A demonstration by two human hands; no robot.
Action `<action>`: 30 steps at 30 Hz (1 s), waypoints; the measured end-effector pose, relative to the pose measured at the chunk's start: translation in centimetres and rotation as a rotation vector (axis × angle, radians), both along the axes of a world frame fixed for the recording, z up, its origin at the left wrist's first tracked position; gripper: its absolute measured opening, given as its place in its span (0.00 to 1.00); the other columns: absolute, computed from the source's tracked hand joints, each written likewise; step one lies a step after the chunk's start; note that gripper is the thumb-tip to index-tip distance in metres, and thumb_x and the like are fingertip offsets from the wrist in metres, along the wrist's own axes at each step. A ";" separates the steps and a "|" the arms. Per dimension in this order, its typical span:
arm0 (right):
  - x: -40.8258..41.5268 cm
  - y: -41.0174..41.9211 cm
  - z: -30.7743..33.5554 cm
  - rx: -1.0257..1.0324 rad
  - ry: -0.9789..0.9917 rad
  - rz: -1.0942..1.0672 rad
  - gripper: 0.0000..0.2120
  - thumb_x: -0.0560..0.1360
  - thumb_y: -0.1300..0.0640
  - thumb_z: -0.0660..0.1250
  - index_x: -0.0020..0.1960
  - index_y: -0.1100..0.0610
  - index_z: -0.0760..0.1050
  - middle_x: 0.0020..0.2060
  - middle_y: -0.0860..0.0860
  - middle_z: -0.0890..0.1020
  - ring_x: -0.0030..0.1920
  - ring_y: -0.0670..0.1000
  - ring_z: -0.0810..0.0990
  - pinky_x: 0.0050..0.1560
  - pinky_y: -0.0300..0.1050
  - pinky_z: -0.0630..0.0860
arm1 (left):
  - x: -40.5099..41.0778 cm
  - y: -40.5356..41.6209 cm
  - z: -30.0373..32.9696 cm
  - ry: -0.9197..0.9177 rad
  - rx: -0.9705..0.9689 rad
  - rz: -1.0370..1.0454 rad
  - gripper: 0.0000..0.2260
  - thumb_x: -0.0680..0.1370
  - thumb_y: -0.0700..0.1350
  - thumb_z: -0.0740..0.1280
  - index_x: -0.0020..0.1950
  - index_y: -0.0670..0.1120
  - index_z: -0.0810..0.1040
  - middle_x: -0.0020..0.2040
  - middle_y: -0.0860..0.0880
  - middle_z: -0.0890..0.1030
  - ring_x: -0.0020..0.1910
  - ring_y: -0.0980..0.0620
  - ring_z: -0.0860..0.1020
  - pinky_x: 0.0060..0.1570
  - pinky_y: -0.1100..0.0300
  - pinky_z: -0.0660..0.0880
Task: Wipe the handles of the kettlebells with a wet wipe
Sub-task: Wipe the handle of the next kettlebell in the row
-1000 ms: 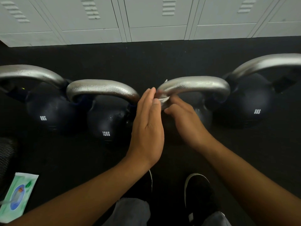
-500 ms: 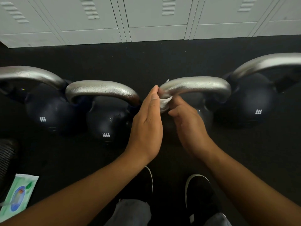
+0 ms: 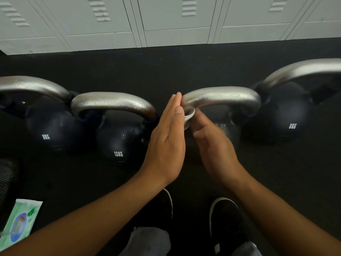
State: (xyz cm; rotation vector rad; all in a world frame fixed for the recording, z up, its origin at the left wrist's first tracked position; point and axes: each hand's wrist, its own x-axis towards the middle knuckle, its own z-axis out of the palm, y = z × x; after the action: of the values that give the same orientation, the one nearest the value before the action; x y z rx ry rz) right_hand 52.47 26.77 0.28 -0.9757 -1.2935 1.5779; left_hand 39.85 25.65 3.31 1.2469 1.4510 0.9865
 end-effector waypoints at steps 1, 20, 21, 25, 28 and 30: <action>-0.1 -0.2 -0.2 0.007 -0.006 0.013 0.29 0.73 0.61 0.54 0.71 0.43 0.72 0.67 0.36 0.79 0.73 0.39 0.73 0.72 0.39 0.67 | -0.1 0.0 0.0 0.000 -0.003 -0.001 0.22 0.88 0.52 0.49 0.82 0.54 0.61 0.81 0.59 0.63 0.78 0.69 0.59 0.70 0.80 0.56; -0.4 0.0 -0.4 -0.060 0.250 0.029 0.32 0.75 0.64 0.49 0.78 0.63 0.66 0.75 0.55 0.74 0.79 0.51 0.68 0.82 0.53 0.60 | -0.1 -0.1 -0.1 0.047 0.006 -0.039 0.23 0.87 0.54 0.48 0.83 0.56 0.57 0.82 0.62 0.57 0.78 0.73 0.53 0.73 0.77 0.51; -0.3 0.3 -0.3 -0.089 0.264 0.006 0.31 0.75 0.63 0.49 0.77 0.65 0.68 0.73 0.58 0.76 0.77 0.53 0.70 0.81 0.53 0.62 | -0.1 -0.1 -0.1 0.041 0.002 -0.037 0.23 0.87 0.54 0.48 0.83 0.56 0.57 0.82 0.62 0.57 0.78 0.73 0.53 0.72 0.78 0.52; -0.4 1.3 0.1 -0.186 0.305 -0.068 0.29 0.76 0.58 0.51 0.72 0.69 0.71 0.69 0.65 0.77 0.74 0.59 0.73 0.81 0.58 0.62 | -0.2 -0.1 0.1 0.020 -0.003 -0.040 0.23 0.87 0.54 0.48 0.83 0.56 0.58 0.82 0.63 0.58 0.78 0.72 0.53 0.70 0.80 0.54; -0.4 0.6 0.2 -0.189 0.332 -0.049 0.29 0.77 0.57 0.49 0.74 0.67 0.69 0.71 0.62 0.77 0.76 0.56 0.72 0.81 0.55 0.60 | -0.3 -0.2 0.1 0.022 -0.003 -0.044 0.22 0.87 0.54 0.48 0.83 0.57 0.58 0.82 0.63 0.58 0.77 0.73 0.54 0.74 0.76 0.52; -0.2 -0.2 0.2 -0.186 0.371 -0.040 0.29 0.78 0.57 0.47 0.76 0.66 0.68 0.73 0.60 0.76 0.77 0.55 0.71 0.81 0.54 0.60 | -0.3 -0.3 0.2 0.029 -0.007 -0.040 0.22 0.87 0.54 0.48 0.83 0.57 0.58 0.81 0.64 0.59 0.77 0.73 0.54 0.74 0.75 0.53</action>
State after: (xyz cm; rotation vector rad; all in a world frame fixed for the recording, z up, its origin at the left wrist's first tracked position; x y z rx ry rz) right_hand 52.23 26.60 0.51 -0.7666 -0.8791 1.7715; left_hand 39.55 25.33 3.47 1.2847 1.4451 0.9395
